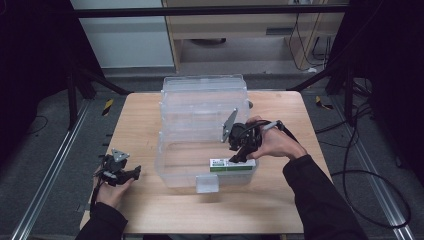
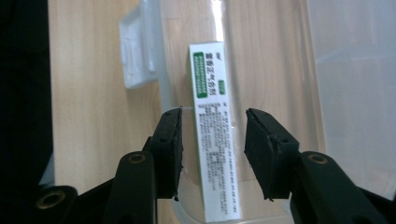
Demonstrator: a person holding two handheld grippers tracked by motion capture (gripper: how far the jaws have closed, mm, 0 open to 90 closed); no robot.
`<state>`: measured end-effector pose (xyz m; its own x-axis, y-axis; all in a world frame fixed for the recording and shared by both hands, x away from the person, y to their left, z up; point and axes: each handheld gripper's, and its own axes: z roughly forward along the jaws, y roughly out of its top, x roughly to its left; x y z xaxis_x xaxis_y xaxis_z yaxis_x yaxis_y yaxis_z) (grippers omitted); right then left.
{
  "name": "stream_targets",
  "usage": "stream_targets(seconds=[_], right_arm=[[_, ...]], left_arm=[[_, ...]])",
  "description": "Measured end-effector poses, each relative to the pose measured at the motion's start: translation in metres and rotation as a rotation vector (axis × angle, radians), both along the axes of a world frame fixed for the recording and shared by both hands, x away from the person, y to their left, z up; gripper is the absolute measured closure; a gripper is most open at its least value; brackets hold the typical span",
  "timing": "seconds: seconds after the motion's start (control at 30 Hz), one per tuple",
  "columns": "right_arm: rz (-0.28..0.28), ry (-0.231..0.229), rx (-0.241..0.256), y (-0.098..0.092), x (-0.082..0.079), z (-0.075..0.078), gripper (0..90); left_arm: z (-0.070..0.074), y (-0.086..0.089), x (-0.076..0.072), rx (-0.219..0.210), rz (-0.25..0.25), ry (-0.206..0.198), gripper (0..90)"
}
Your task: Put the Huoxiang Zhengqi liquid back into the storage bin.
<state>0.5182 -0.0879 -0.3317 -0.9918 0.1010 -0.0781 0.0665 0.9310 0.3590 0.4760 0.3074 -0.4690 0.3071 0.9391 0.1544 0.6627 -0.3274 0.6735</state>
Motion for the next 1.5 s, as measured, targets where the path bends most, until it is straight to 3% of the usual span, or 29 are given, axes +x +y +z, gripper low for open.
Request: stream_targets(seconds=[0.27, 0.6, 1.5], right_arm=[[0.017, 0.029, 0.001, 0.012, -0.011, -0.004, 58.6], [0.042, 0.063, -0.017, 0.031, -0.02, -0.022, 58.2], [0.041, 0.091, -0.061, 0.045, -0.021, -0.058, 58.8]], left_arm=[[0.0, 0.0, 0.0, -0.002, 0.001, -0.002, 33.3], [0.001, 0.0, 0.0, -0.001, -0.002, -0.004, 33.2], [0.001, 0.0, 0.0, -0.002, -0.004, -0.005, 33.2]])
